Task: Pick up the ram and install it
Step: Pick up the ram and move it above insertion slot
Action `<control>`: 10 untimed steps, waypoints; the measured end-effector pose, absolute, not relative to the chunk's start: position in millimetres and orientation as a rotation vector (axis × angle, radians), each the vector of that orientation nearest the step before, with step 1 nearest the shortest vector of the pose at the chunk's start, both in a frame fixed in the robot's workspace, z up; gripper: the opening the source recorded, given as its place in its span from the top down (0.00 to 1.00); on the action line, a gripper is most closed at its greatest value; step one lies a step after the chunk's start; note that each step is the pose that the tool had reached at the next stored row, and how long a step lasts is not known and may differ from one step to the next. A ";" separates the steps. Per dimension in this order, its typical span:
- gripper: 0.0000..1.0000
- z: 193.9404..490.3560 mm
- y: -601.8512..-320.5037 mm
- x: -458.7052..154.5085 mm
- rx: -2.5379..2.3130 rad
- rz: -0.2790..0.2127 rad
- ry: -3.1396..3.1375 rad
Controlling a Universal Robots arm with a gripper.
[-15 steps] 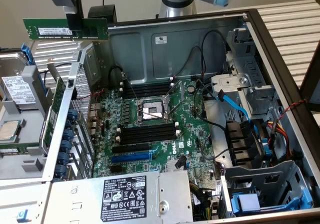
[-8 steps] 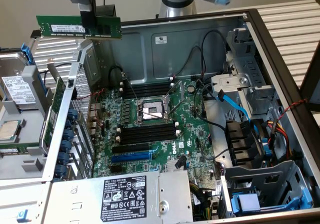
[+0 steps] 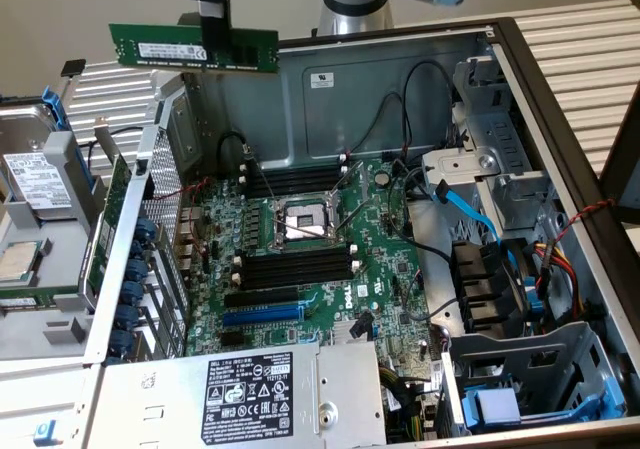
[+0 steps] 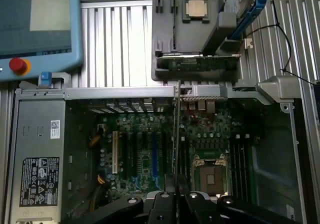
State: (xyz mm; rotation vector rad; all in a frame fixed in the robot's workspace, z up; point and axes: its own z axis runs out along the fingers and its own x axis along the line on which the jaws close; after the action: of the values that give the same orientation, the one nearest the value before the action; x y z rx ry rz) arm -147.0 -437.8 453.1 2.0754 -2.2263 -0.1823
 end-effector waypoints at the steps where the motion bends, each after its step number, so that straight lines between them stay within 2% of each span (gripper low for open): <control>1: 0.87 453.1 -437.8 -142.5 2.076 -0.182 -2.226; 10: 0.87 451.9 -436.9 -107.1 2.089 -0.180 -2.214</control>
State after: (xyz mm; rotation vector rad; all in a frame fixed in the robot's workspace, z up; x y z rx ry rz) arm -107.1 -436.9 451.9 2.0889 -2.2135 -0.1803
